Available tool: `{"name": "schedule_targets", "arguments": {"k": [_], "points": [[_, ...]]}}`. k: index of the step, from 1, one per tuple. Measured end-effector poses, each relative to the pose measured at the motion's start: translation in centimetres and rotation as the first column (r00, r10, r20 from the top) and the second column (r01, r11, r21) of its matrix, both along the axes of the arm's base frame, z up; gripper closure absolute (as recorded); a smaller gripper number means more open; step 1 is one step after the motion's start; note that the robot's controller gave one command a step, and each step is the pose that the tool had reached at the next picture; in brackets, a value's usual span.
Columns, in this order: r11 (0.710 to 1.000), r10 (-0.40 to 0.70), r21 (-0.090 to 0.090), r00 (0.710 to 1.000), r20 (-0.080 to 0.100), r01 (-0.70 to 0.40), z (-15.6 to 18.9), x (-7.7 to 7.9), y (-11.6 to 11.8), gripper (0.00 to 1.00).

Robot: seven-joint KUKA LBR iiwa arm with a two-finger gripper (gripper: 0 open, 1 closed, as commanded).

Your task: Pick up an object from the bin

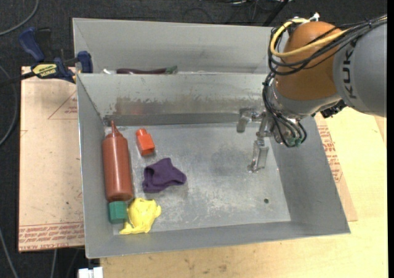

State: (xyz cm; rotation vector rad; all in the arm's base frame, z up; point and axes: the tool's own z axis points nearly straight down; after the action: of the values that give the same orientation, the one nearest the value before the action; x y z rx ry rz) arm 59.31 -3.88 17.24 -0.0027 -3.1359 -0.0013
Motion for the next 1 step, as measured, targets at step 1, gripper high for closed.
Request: {"name": "schedule_targets", "arguments": {"k": [1], "points": [[1.0,0.001,0.0,1.0,0.007,-0.001,0.48,0.12,0.01,0.0]]}}
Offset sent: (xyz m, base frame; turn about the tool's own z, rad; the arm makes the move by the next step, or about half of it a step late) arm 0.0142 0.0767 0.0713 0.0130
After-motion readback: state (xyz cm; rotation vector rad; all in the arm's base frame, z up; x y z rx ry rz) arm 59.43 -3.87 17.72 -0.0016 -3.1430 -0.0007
